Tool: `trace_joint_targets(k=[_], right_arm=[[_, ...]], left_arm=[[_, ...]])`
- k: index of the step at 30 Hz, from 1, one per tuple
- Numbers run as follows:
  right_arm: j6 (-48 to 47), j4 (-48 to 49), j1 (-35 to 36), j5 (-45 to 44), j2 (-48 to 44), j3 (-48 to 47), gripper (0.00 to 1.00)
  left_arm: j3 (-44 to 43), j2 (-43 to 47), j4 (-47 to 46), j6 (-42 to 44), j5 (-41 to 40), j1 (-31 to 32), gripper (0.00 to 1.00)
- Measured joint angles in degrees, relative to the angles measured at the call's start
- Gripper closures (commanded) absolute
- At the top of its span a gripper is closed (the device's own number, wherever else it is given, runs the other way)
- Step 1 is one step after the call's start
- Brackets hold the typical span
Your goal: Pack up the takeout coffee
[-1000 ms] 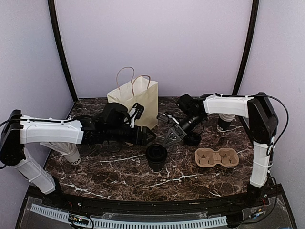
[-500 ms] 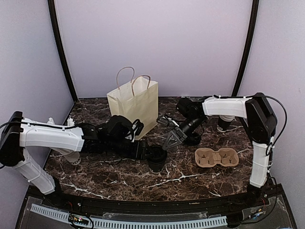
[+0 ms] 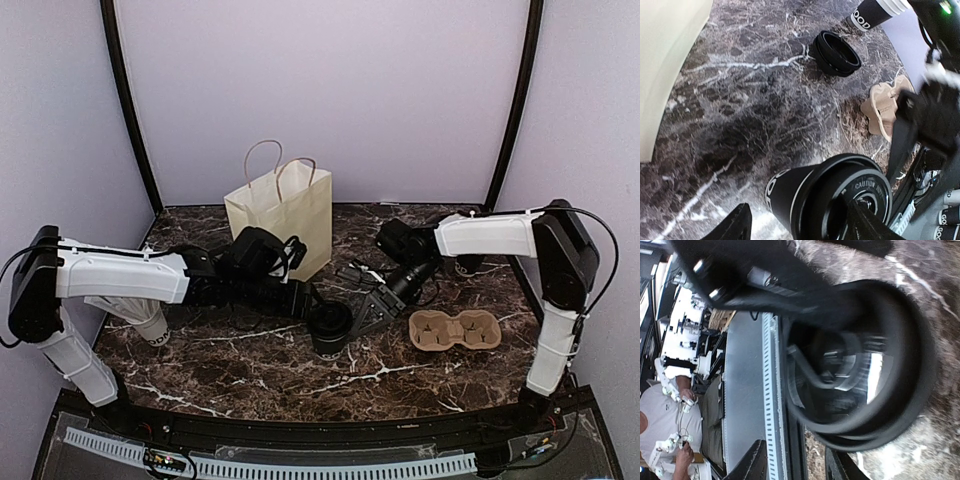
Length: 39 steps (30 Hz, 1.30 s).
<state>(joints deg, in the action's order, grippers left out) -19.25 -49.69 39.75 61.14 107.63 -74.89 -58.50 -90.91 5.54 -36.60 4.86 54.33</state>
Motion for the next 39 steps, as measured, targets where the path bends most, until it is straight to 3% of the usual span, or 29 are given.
trace_joint_targets(k=[7,11,16,39], right_arm=[[-1.0,-0.7,1.6,0.3,-1.5,0.2,0.62],[0.4,0.0,-0.7,-1.0,-2.9,0.2,0.66],[6.1,4.3,-4.3,-5.3,-5.4,1.0,0.63],[12.8,7.5,-2.9,-2.2,0.4,1.3,0.65]], left_arm=[[-0.5,-1.6,-2.9,4.4,1.8,-1.7,0.32],[-0.5,-1.8,-3.7,6.4,2.9,-1.7,0.32],[-0.5,-2.1,-4.2,7.5,3.9,-1.7,0.32],[-0.4,-3.1,-6.4,6.3,4.8,-1.7,0.37]])
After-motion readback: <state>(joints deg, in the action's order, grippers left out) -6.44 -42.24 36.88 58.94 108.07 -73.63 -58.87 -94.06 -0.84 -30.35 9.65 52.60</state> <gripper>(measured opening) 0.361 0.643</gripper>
